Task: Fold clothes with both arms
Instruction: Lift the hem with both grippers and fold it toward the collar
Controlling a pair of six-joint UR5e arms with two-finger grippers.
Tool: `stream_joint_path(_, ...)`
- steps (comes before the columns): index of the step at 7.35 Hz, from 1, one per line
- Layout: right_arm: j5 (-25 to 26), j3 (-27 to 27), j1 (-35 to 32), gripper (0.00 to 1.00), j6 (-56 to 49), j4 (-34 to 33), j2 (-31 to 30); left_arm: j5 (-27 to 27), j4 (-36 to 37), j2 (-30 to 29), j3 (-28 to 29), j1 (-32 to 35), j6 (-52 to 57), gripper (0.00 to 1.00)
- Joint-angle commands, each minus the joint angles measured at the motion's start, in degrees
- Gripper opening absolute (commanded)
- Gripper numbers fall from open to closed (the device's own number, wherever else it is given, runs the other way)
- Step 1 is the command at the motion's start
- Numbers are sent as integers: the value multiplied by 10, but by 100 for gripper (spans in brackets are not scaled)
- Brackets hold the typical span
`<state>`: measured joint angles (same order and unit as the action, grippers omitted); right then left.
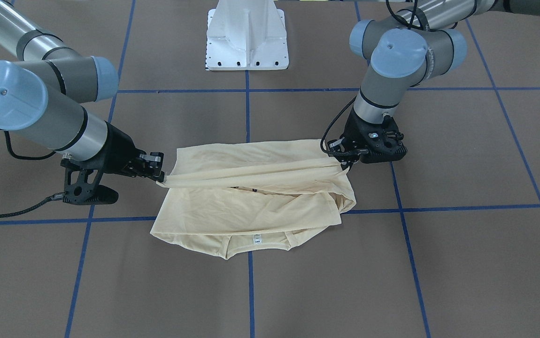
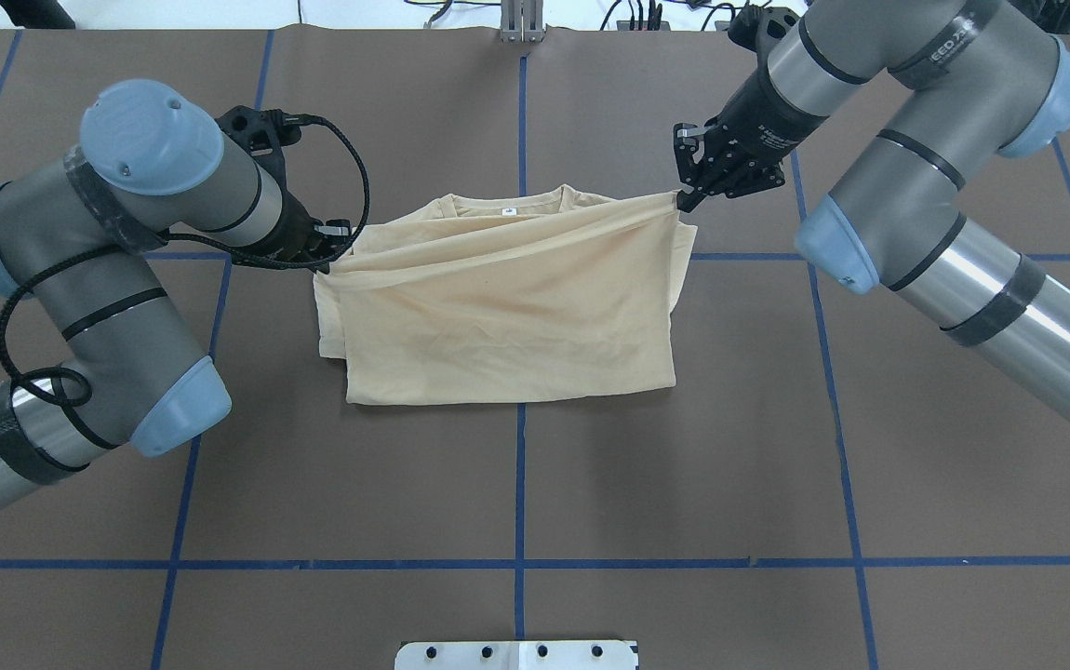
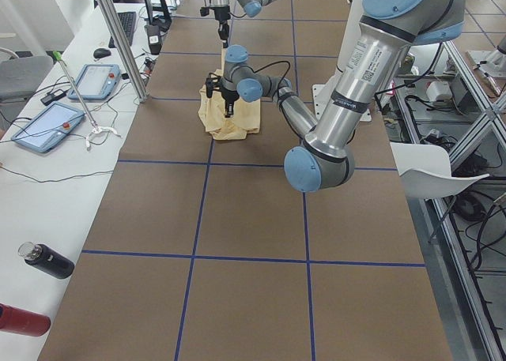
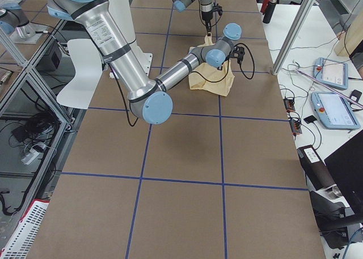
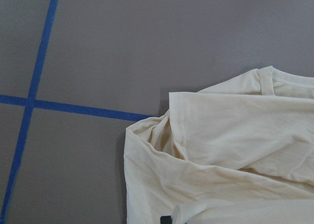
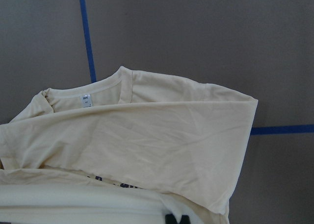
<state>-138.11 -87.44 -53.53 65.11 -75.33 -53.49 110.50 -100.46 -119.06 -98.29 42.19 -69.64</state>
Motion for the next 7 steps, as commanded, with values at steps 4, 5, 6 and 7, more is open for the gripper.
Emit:
stream_joint_path(4, 49, 141, 10, 0, -14, 1, 69, -1, -157, -39, 134, 3, -7, 0)
stream_joint_path(5, 50, 157, 14, 0, -14, 1, 78, -1, -164, -49, 146, 11, -8, 0)
stream_joint_path(6, 57, 161, 20, 0, -14, 2, 81, 0, -164, -56, 150, 17, -8, 0)
stream_joint_path(7, 70, 167, 28, 0, -14, 2, 85, -1, -165, -59, 158, 24, -7, 0)
